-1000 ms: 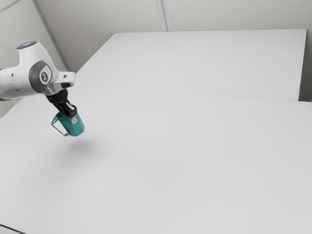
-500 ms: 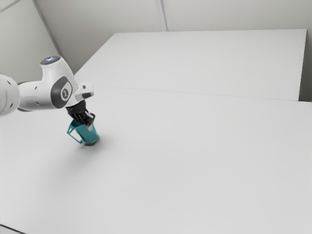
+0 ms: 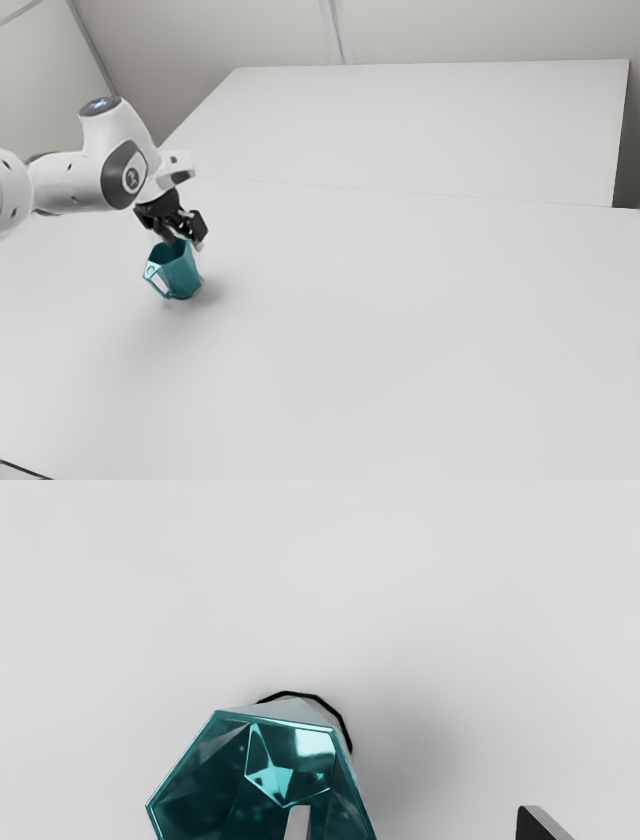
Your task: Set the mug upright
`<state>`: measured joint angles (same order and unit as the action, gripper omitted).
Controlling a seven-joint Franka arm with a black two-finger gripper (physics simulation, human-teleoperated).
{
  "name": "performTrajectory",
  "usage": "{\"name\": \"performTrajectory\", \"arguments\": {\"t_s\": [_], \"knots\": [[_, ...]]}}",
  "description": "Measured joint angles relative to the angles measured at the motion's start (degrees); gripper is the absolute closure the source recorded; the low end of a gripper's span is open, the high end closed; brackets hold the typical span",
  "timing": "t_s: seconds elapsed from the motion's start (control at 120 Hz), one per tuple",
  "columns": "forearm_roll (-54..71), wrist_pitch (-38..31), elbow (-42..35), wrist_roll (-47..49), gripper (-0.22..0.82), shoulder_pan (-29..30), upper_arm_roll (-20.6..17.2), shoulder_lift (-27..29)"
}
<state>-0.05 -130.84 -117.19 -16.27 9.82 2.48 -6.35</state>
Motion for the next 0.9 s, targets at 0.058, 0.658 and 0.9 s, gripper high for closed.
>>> {"name": "performTrajectory", "arguments": {"t_s": [0.058,0.658,0.9], "knots": [[0.0,2.6,2.3,0.3,0.14,-0.2,-0.7,1.5],[1.2,30.3,26.6,2.0,0.01,-2.4,-5.1,2.7],[0.8,33.2,26.7,2.0,0.0,-1.9,-5.0,3.0]]}}
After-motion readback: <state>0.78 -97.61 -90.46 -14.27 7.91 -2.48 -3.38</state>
